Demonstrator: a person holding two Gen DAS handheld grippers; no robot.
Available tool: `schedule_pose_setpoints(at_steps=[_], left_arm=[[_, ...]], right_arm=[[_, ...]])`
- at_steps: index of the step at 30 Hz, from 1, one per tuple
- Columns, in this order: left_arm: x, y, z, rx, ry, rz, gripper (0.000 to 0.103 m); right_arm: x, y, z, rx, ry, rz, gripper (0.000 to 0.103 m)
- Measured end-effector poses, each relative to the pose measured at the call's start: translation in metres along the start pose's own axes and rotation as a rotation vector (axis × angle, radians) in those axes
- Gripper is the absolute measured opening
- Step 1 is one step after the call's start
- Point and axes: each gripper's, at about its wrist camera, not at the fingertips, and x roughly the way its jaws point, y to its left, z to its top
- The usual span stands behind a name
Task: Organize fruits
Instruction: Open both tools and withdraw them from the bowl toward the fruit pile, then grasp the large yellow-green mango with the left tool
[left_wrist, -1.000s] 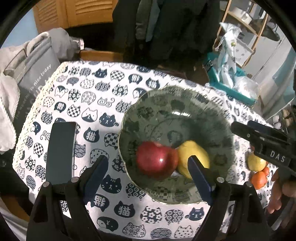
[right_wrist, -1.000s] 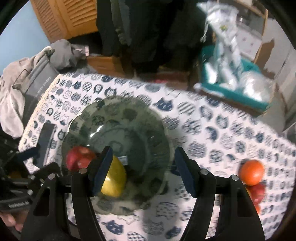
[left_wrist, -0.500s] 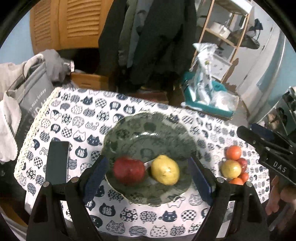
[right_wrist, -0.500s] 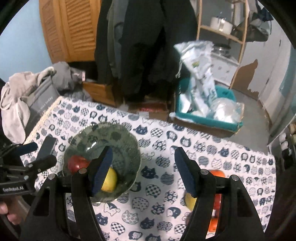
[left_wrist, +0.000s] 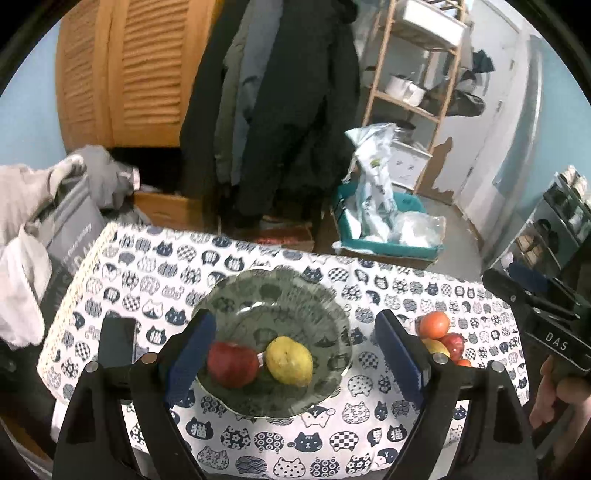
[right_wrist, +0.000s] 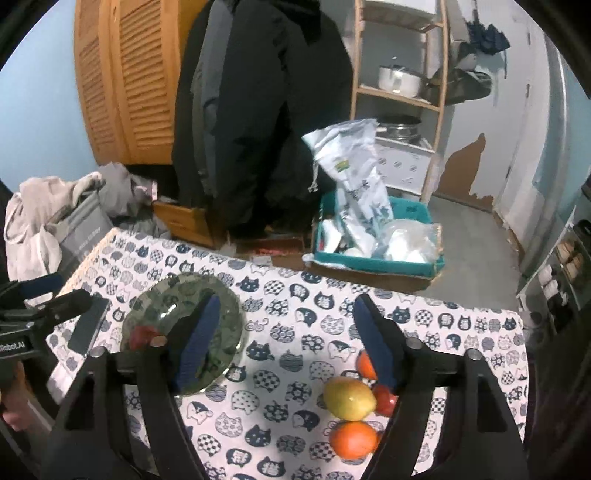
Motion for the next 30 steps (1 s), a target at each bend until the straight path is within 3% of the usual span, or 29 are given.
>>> schedule_pose_setpoints(at_steps=[13, 30], left_arm=[[-0.023, -0.051, 0.006, 0.075, -0.069, -0.033, 0.097], [-0.021, -0.116, 0.006, 0.166, -0.055, -0.091, 0.098]], right_arm=[[-0.052, -0.042, -0.007, 0.034, -0.087, -0.038, 0.077], [-0.082, -0.106, -0.031, 0.125, -0.102, -0.105, 0.079]])
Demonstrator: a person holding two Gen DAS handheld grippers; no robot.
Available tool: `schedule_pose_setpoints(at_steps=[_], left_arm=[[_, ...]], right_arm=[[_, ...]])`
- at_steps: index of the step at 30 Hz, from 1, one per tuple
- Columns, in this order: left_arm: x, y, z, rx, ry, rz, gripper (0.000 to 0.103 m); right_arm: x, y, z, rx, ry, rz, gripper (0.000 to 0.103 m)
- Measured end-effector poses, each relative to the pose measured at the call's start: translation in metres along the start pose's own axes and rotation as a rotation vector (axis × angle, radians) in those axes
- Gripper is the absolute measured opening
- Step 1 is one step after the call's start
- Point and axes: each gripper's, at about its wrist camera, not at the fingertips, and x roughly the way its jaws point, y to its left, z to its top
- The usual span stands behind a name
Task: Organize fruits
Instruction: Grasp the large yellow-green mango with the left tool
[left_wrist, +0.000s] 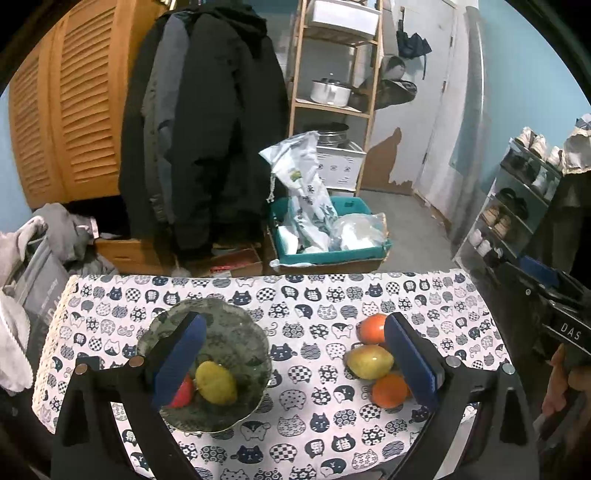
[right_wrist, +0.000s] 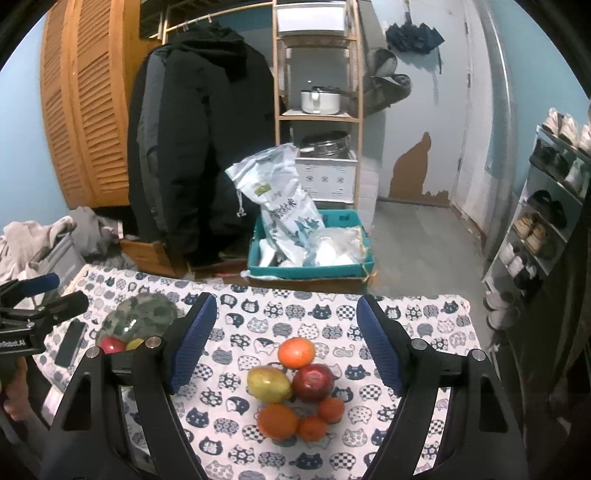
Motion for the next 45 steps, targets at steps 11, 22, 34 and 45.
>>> schedule_pose_setpoints(at_steps=[11, 22, 34, 45], left_arm=[[0.019, -0.034, 0.001, 0.062, 0.024, -0.003, 0.101], [0.068, -0.059, -0.014, 0.101, 0.156, -0.010, 0.101], [0.129, -0.074, -0.041, 0.120, 0.313, 0.013, 0.101], [0.178, -0.092, -0.062, 0.153, 0.407, 0.025, 0.101]], right_arm=[[0.007, -0.029, -0.013, 0.028, 0.049, -0.032, 0.079], [0.038, -0.055, -0.033, 0.074, 0.172, -0.064, 0.079], [0.082, -0.074, -0.061, 0.124, 0.305, -0.075, 0.079], [0.123, -0.084, -0.097, 0.139, 0.448, -0.087, 0.079]])
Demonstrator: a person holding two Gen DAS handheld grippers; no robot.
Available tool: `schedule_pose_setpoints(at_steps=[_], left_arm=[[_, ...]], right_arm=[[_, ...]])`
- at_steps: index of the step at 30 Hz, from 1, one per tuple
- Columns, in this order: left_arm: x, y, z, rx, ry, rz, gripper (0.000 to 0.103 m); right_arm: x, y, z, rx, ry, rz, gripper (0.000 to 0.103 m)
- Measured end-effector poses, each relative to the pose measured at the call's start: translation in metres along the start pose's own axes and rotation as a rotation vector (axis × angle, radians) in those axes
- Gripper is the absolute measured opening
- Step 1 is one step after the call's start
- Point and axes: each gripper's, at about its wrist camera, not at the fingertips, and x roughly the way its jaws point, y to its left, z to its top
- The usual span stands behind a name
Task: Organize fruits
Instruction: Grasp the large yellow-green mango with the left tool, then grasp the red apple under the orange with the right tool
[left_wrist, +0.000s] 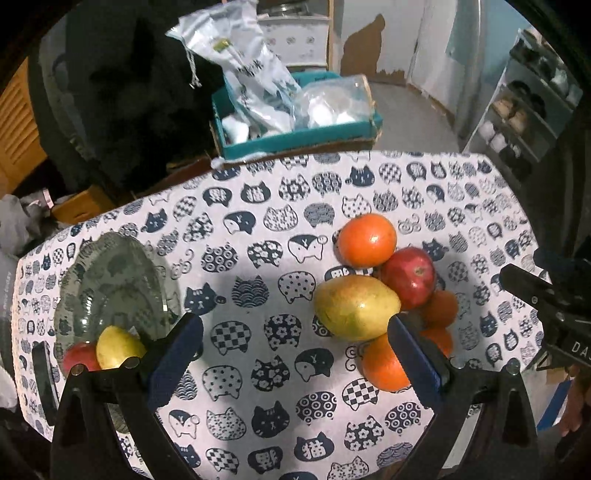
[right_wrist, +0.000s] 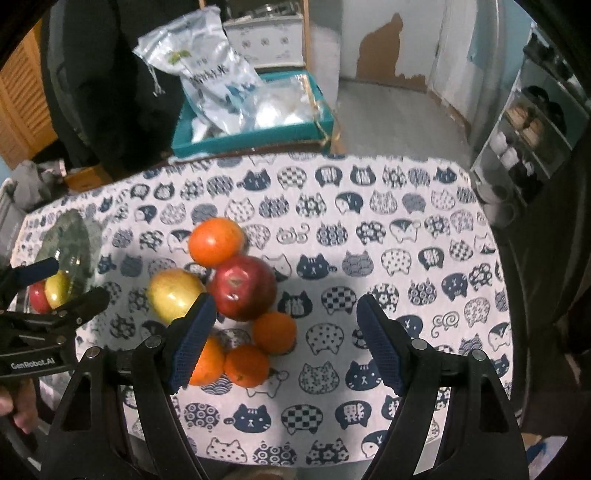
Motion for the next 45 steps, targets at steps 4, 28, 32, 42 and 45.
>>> schedule_pose_setpoints(at_steps=[4, 28, 32, 42, 45], left_arm=[[0.018, -0.010, -0.002, 0.030, 0.032, -0.001, 0.101], [0.096, -0.047, 0.000, 0.100, 0.177, -0.082, 0.101], [0.104, -0.045, 0.002, 0.074, 0.196, -0.103, 0.101], [0.102, -0.044, 0.004, 0.066, 0.187, -0.177, 0.086], [0.098, -0.038, 0.002, 0.070, 0.176, -0.146, 0.086]], right_arm=[[0.020, -0.006, -0.002, 0.023, 0.053, 0.011, 0.079], [0.060, -0.029, -0.003, 0.115, 0.147, 0.006, 0.079], [0.061, -0.030, -0.001, 0.115, 0.149, 0.003, 0.079], [0.071, -0.027, 0.002, 0.118, 0.169, 0.012, 0.079], [0.074, -0.022, 0.005, 0.106, 0.168, 0.027, 0.079]])
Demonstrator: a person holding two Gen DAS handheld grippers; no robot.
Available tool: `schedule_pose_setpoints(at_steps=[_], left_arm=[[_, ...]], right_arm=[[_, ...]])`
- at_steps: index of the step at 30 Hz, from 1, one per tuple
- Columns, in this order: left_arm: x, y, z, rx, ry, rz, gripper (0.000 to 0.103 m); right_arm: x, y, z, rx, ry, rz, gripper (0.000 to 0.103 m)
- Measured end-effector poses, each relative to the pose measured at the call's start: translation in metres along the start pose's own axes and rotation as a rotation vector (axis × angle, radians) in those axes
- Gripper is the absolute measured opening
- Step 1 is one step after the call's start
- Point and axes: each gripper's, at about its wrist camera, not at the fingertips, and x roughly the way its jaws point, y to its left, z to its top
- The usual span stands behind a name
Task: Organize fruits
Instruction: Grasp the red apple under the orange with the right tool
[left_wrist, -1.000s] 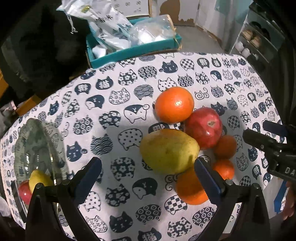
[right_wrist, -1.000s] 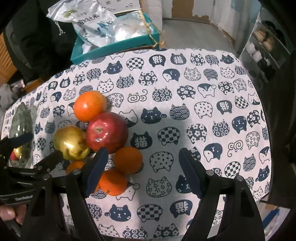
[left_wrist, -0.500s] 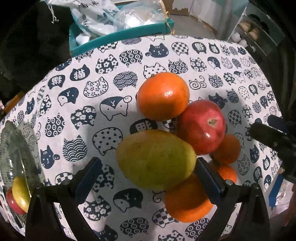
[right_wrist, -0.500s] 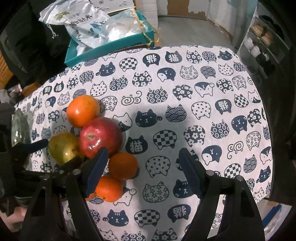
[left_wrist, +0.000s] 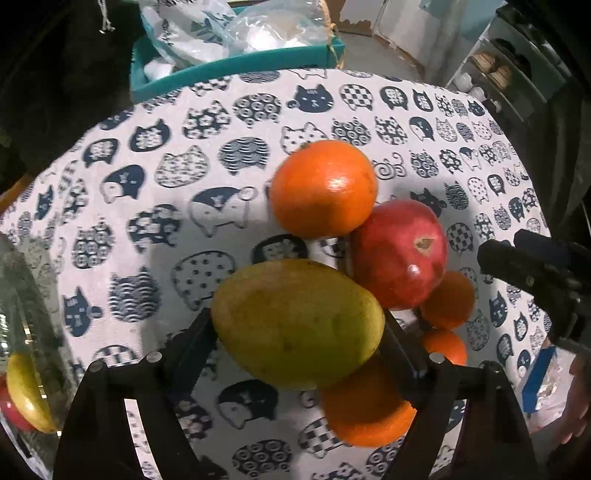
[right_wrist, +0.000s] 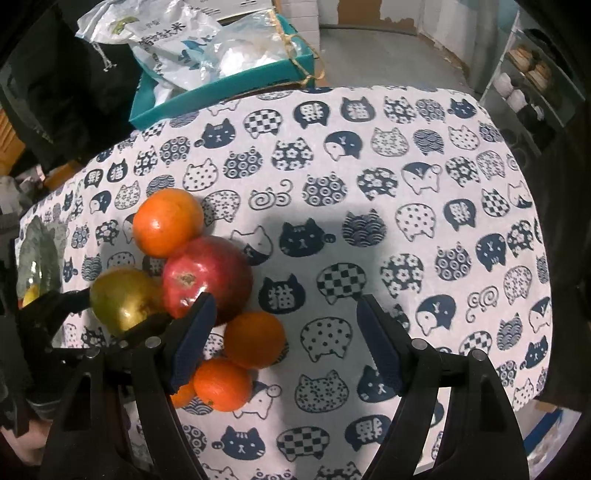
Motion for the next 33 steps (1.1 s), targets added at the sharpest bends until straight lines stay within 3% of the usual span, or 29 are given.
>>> schedule_pose_setpoints(at_steps=[7, 13, 25, 27, 33], left_arm=[[-0.011, 0.032, -0.006, -0.033, -0.020, 0.069, 0.086], [-0.018, 0.056, -0.014, -0.064, -0.027, 0.093, 0.086], [-0.031, 0.081, -0.027, -0.085, -0.052, 0.095, 0.086], [-0.033, 0.085, -0.028, -0.091, -0.054, 0.096, 0.086], [-0.039, 0.091, -0.033, -0.100, -0.069, 0.087, 0.086]], right_arm=[[0.018, 0.024, 0.007, -0.050, 0.022, 0.099, 0.079], [0.042, 0.051, 0.012, -0.118, 0.065, 0.107, 0.079], [0.083, 0.071, 0.014, -0.155, 0.145, 0.002, 0.080], [0.087, 0.073, 0.013, -0.159, 0.153, -0.015, 0.075], [0.085, 0.076, 0.005, -0.156, 0.114, -0.043, 0.074]])
